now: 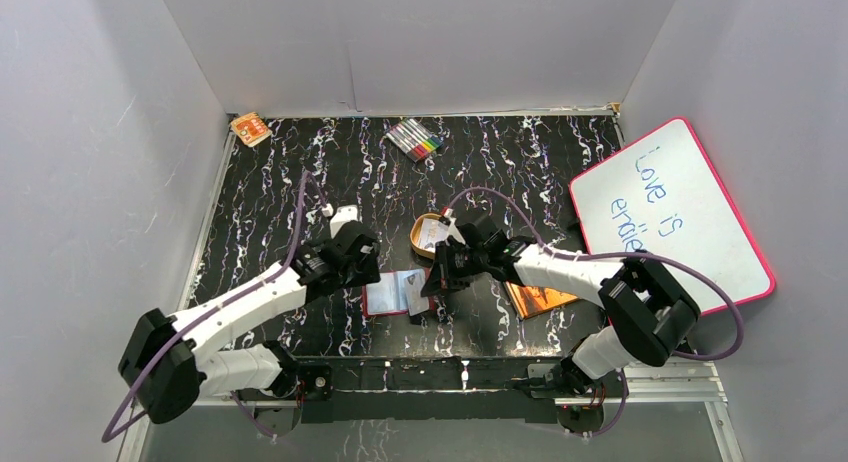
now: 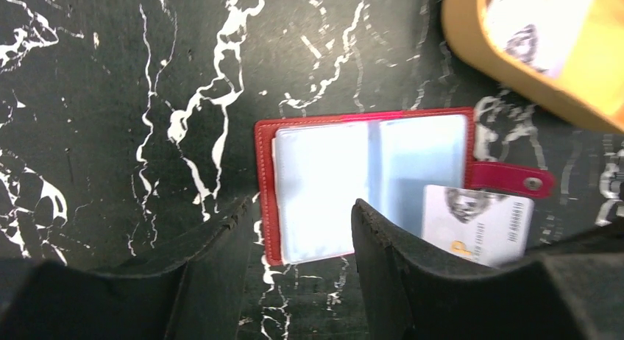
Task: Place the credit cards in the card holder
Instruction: Turn over the card slot in the card holder, then insert the credit card into the card holder.
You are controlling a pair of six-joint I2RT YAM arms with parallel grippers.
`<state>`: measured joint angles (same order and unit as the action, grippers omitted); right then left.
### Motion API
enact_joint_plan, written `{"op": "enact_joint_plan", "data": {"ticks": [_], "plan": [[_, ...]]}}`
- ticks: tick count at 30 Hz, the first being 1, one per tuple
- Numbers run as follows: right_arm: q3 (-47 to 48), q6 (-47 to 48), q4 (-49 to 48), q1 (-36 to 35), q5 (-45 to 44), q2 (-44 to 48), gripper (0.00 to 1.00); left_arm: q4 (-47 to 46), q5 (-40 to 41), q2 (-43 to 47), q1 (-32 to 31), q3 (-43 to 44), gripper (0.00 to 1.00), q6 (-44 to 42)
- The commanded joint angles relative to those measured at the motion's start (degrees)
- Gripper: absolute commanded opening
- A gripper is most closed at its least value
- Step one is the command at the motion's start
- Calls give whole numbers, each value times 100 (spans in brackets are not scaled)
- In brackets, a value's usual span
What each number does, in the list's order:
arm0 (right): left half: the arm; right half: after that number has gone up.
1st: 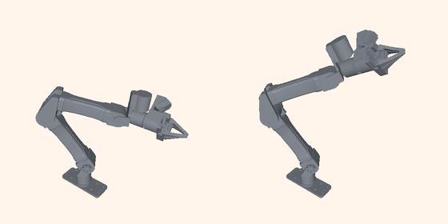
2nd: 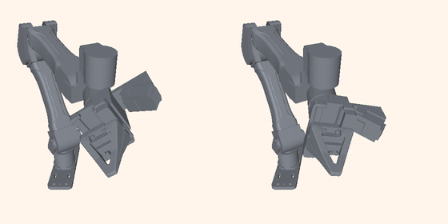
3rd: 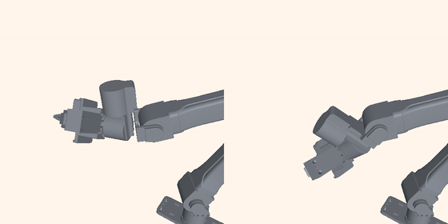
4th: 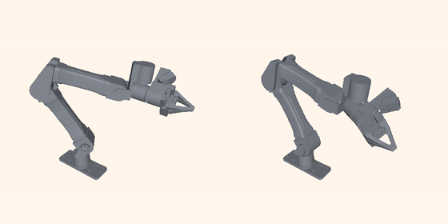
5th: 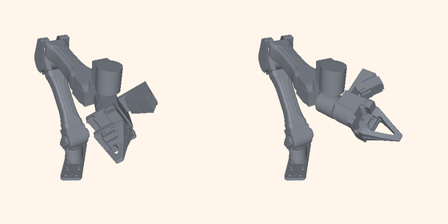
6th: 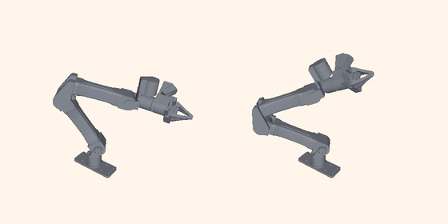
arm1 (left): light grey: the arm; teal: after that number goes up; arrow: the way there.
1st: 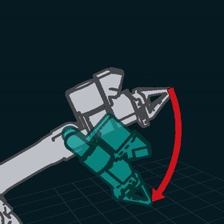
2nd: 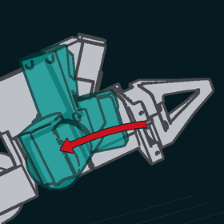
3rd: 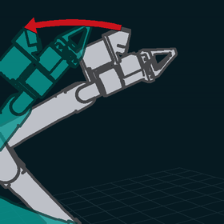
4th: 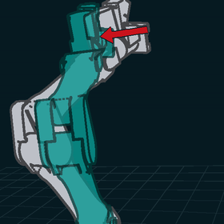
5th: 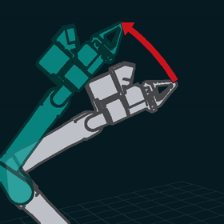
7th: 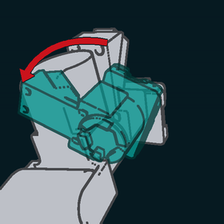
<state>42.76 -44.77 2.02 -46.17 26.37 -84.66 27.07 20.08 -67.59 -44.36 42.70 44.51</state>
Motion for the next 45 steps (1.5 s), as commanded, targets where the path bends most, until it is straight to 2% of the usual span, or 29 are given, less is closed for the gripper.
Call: {"op": "enact_joint_plan", "data": {"ticks": [1,5,10,17,36,45], "plan": [[238,323,-639,-161,-273,187,0,-220,-98,483,48,-160,48,101],[200,319,-1457,-172,-153,-11,0,-440,-418,392,268,-542,46,376],[582,484,-1570,-173,118,-724,0,-859,-911,485,532,-908,43,584],[459,180,-1839,-155,-280,-1161,0,-625,-794,520,707,-981,40,612],[-296,-600,-2209,-82,-172,-757,0,-788,-853,156,815,-1412,35,501],[-233,-695,-2076,-60,34,-749,0,-994,-1049,-73,815,-1478,33,458]]}}
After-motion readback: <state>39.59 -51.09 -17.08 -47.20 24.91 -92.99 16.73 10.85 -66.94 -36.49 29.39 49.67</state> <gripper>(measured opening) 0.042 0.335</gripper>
